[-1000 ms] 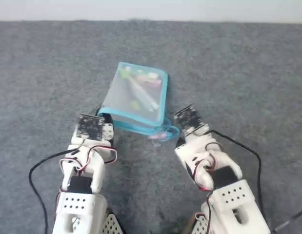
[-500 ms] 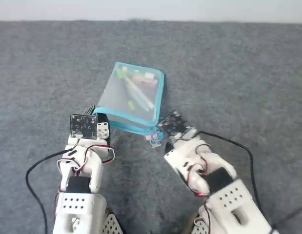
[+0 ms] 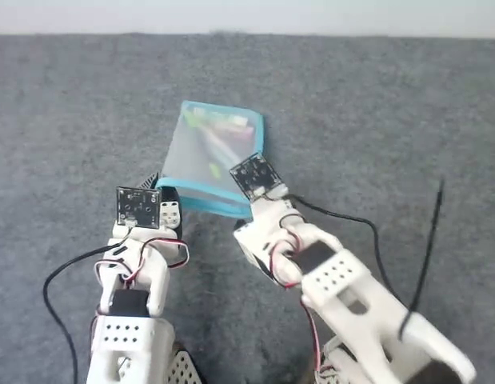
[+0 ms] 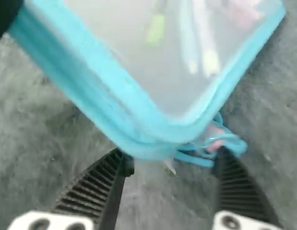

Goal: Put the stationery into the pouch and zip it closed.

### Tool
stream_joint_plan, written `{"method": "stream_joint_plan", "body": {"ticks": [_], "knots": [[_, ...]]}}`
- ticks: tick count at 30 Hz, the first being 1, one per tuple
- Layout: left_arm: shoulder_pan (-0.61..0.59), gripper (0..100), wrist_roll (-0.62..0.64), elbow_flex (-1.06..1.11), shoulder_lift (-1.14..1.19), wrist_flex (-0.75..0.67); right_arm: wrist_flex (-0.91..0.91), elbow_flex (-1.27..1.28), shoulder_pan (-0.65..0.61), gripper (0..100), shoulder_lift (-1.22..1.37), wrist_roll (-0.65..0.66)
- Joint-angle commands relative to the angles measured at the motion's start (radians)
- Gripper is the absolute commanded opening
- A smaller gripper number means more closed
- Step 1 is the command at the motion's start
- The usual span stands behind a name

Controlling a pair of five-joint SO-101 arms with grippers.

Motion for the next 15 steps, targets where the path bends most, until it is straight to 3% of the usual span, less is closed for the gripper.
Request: {"method": "stream_joint_plan", "body": {"ticks": [1, 10, 15], "knots": [[0.029, 1, 0.012, -0.062, 0.003, -0.046, -0.05, -0.086, 0.004, 30.6, 0.09, -0.017], [0.04, 1, -0.029, -0.05, 0.003, -0.048, -0.059, -0.224, 0.166, 30.6, 0.203, -0.026], [0.055, 1, -0.029, -0.038, 0.003, -0.052, -0.059, -0.224, 0.148, 30.7, 0.266, -0.025]]}}
